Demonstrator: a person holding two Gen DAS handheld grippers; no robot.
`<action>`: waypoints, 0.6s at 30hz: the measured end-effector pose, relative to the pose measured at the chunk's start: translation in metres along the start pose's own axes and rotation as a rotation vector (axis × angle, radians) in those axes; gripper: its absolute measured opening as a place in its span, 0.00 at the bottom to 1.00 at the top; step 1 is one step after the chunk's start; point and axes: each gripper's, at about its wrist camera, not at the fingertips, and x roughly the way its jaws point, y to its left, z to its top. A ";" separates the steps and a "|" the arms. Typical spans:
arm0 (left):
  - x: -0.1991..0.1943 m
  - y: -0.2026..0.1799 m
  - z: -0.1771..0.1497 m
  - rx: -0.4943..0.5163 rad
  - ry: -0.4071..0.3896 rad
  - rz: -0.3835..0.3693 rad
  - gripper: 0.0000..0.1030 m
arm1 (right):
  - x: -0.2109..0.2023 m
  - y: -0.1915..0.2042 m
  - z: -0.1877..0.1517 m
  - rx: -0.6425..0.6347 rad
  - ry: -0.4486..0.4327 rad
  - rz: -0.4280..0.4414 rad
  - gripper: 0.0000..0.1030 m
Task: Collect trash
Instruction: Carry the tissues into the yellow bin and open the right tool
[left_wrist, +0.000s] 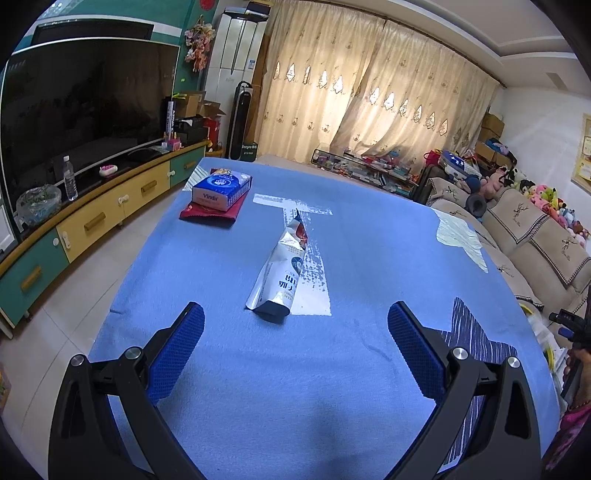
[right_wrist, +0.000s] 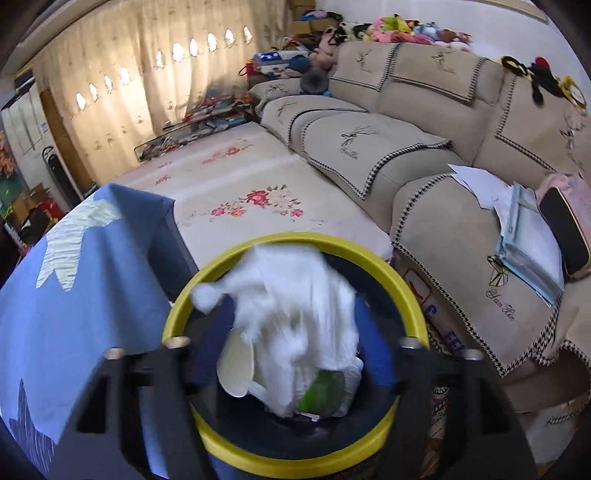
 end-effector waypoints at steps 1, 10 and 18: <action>0.001 0.001 0.000 -0.003 0.003 -0.001 0.95 | -0.001 -0.001 -0.001 0.002 0.000 0.006 0.65; 0.008 0.001 0.000 -0.012 0.037 0.005 0.95 | -0.012 0.014 -0.008 -0.024 -0.002 0.104 0.71; 0.027 -0.004 0.014 0.049 0.151 0.059 0.95 | -0.021 0.018 -0.007 -0.037 -0.007 0.143 0.74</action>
